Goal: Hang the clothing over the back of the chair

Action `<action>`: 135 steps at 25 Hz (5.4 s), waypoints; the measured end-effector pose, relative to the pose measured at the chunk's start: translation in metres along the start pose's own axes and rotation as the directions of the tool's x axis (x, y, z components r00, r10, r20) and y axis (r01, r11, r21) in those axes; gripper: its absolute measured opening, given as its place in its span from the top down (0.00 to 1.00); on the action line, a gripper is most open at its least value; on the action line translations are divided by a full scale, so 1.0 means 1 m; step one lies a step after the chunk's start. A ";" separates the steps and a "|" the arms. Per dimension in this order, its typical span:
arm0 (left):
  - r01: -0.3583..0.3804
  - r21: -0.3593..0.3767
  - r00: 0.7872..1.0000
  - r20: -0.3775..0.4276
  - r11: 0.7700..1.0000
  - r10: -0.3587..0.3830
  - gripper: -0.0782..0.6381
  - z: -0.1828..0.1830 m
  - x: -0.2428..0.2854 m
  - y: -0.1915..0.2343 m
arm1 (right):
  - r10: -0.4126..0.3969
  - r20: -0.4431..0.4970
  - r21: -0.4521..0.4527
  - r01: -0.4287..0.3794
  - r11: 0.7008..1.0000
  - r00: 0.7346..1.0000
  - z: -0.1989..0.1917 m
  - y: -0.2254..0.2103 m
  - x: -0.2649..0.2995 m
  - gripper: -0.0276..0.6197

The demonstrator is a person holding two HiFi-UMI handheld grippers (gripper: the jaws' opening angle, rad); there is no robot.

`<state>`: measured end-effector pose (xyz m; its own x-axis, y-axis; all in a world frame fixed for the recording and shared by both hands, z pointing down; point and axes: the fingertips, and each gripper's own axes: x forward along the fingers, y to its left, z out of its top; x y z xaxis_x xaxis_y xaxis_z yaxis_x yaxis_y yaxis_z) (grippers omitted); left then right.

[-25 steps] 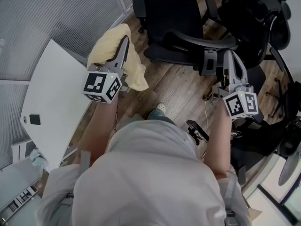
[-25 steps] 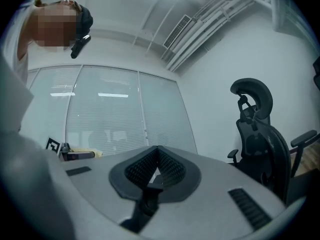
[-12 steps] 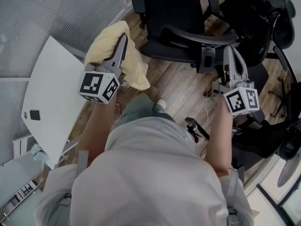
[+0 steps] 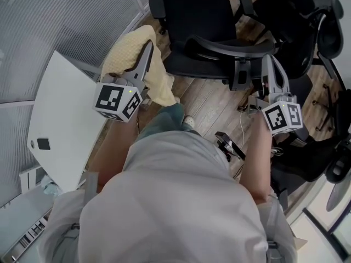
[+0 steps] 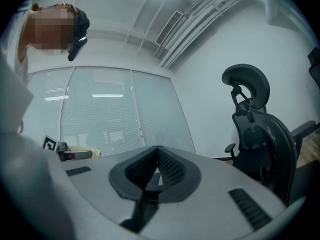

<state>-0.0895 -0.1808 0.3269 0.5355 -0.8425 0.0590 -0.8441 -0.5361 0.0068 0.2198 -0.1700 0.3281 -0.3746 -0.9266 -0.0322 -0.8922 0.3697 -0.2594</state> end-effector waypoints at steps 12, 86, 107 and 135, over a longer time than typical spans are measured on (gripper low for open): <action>0.105 -0.001 0.994 -0.017 0.994 -0.105 0.80 -0.001 0.045 0.008 | -0.073 0.015 -0.009 0.074 0.997 0.997 0.008 -0.011 0.030 0.92; 0.298 0.051 0.948 0.101 0.953 -0.302 0.81 0.110 0.060 -0.003 | 0.082 0.053 0.009 -0.083 0.997 0.995 0.046 -0.033 0.108 0.92; 0.827 0.055 0.547 0.147 0.559 -0.824 0.81 0.192 0.017 -0.138 | 0.087 0.103 0.001 -0.088 0.996 0.991 0.065 -0.031 0.091 0.92; 0.759 -0.083 0.643 -0.059 0.646 -0.763 0.81 0.057 0.149 -0.167 | 0.049 0.072 0.000 -0.049 0.999 0.996 0.058 -0.049 0.079 0.92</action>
<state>0.1325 -0.2202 0.2781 0.9873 -0.1297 0.0913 -0.1411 -0.9812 0.1318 0.2483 -0.2648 0.2825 -0.3988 -0.9099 -0.1143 -0.8728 0.4149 -0.2570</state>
